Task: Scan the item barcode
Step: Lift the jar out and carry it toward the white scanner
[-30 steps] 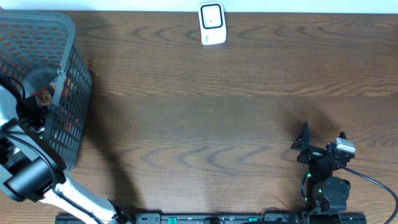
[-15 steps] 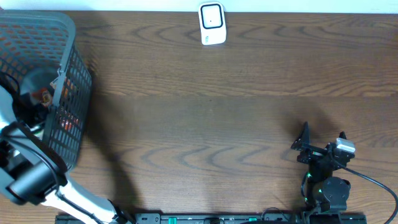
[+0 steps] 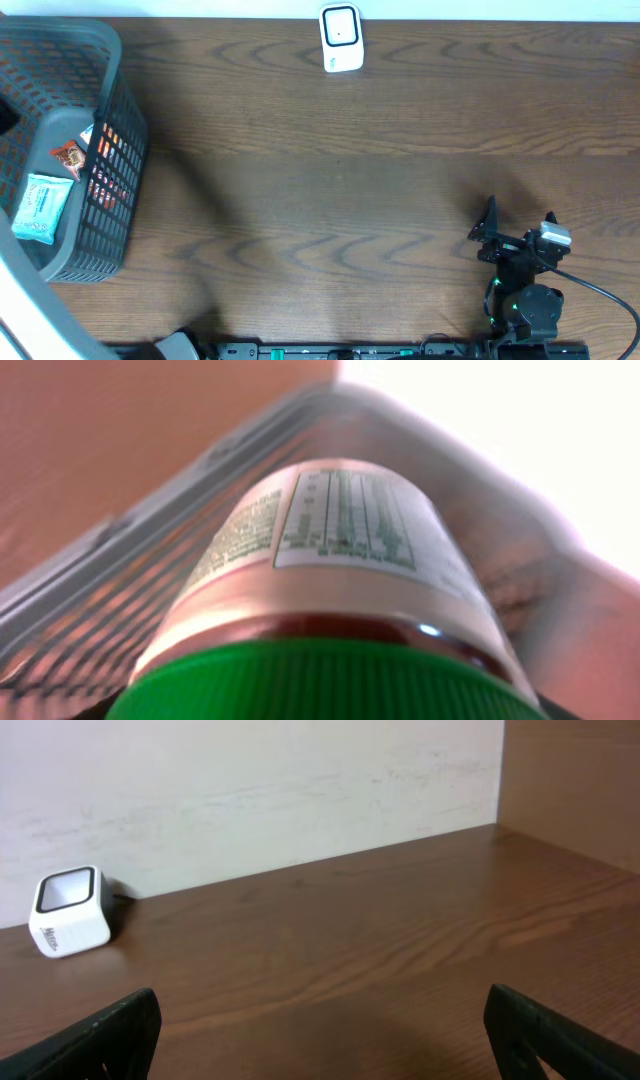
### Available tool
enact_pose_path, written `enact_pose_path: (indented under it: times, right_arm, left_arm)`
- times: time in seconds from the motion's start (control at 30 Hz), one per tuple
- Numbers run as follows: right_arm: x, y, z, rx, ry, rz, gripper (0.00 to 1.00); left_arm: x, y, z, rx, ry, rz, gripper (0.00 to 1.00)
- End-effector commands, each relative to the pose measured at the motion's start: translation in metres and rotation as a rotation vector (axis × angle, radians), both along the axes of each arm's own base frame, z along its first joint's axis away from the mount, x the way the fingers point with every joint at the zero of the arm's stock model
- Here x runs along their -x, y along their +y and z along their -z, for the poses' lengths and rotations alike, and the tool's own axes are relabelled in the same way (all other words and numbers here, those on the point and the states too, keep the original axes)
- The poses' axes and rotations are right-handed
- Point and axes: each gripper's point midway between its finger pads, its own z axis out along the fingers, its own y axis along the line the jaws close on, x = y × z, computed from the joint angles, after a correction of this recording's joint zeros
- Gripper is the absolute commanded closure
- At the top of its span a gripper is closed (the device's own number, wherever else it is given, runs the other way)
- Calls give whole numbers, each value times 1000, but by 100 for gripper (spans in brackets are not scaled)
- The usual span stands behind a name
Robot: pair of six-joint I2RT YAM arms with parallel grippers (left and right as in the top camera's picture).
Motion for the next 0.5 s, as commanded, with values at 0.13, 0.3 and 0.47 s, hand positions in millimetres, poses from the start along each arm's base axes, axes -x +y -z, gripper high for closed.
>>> enact_pose_path:
  times: [0.13,0.3,0.47]
  right_arm:
    - [0,-1,1,15,7,4,1]
    - [0,-1,1,15,7,4,1]
    - [0,-1,1,15,7,4,1]
  left_arm:
    - [-29,-167,-34,259,-179,472,34]
    - [-52,-258,44,351,111,625,34]
    - [-66,-334,139,408,446,681,34]
